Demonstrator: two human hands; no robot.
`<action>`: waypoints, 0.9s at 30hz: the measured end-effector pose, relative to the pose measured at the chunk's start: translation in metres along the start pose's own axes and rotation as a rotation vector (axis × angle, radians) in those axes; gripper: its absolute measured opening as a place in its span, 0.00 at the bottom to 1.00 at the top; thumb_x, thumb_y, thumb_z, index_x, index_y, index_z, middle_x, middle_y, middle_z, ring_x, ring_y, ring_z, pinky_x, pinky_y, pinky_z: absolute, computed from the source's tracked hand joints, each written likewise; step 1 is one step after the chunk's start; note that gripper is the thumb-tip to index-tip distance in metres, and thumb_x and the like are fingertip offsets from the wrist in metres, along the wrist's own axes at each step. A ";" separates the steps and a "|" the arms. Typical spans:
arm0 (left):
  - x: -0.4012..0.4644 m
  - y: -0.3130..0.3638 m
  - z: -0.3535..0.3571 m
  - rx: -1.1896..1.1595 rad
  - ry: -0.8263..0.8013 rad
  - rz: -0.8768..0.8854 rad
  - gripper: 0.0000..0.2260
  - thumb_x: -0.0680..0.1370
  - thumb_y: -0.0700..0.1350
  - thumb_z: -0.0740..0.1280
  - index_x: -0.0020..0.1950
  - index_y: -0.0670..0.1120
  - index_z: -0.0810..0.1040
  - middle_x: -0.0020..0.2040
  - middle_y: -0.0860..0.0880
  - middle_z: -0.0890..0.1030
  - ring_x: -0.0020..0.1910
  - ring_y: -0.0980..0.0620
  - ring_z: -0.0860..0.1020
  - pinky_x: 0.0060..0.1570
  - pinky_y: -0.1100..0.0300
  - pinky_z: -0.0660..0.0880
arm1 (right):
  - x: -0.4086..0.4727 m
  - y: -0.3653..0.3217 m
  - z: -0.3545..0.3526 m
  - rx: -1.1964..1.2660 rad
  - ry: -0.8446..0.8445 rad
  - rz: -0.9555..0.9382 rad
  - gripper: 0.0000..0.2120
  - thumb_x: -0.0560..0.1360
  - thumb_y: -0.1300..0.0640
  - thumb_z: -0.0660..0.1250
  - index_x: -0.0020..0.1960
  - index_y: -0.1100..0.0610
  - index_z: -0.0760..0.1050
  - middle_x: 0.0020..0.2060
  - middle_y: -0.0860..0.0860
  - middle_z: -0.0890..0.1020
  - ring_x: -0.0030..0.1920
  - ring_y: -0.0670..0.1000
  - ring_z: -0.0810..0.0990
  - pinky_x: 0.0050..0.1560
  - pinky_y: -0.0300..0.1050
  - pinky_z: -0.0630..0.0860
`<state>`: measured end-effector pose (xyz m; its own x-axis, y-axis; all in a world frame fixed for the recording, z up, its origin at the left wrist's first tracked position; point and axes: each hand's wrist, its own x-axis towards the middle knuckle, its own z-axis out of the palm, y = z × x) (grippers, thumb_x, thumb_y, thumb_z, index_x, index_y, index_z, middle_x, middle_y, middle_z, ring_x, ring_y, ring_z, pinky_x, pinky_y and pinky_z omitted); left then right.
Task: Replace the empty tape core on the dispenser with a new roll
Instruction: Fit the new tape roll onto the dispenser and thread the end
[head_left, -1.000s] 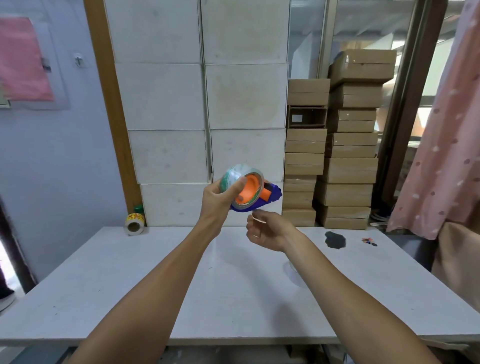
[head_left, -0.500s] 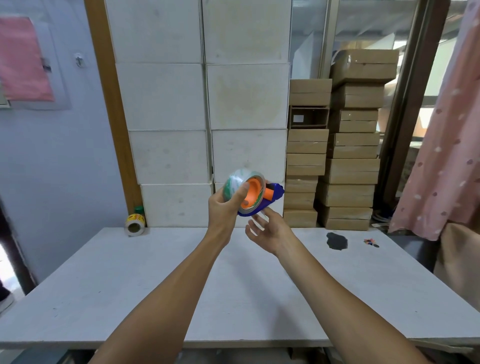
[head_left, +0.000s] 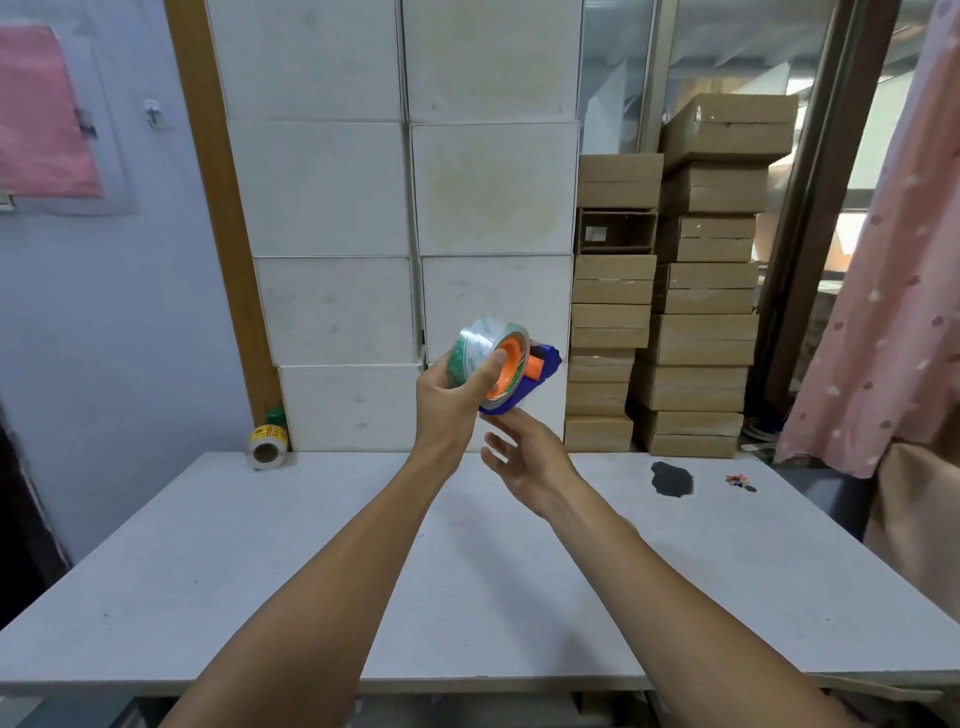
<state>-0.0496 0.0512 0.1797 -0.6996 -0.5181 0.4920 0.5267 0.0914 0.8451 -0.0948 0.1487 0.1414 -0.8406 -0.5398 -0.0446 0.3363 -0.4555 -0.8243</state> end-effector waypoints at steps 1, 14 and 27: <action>-0.001 -0.001 0.000 0.001 -0.003 -0.002 0.19 0.76 0.47 0.74 0.64 0.39 0.80 0.53 0.42 0.85 0.49 0.47 0.85 0.40 0.65 0.80 | 0.001 -0.001 -0.001 -0.037 -0.007 -0.025 0.16 0.76 0.57 0.72 0.64 0.56 0.80 0.62 0.55 0.81 0.61 0.55 0.76 0.55 0.48 0.76; -0.002 -0.005 -0.009 0.005 -0.133 -0.095 0.10 0.77 0.50 0.73 0.56 0.49 0.83 0.51 0.42 0.87 0.50 0.47 0.85 0.55 0.49 0.82 | 0.007 -0.026 -0.014 -0.390 -0.053 -0.019 0.25 0.77 0.42 0.69 0.62 0.61 0.79 0.50 0.56 0.83 0.46 0.54 0.80 0.48 0.47 0.78; -0.010 -0.032 -0.020 0.049 -0.143 -0.234 0.06 0.81 0.49 0.68 0.55 0.49 0.77 0.47 0.50 0.85 0.48 0.51 0.85 0.53 0.52 0.82 | 0.016 -0.019 -0.011 -0.934 0.276 -0.381 0.21 0.77 0.44 0.67 0.40 0.62 0.79 0.30 0.51 0.77 0.30 0.48 0.72 0.32 0.43 0.69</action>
<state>-0.0501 0.0364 0.1436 -0.8624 -0.4047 0.3041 0.3214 0.0262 0.9466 -0.1191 0.1567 0.1506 -0.9294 -0.2418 0.2790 -0.3343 0.2303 -0.9139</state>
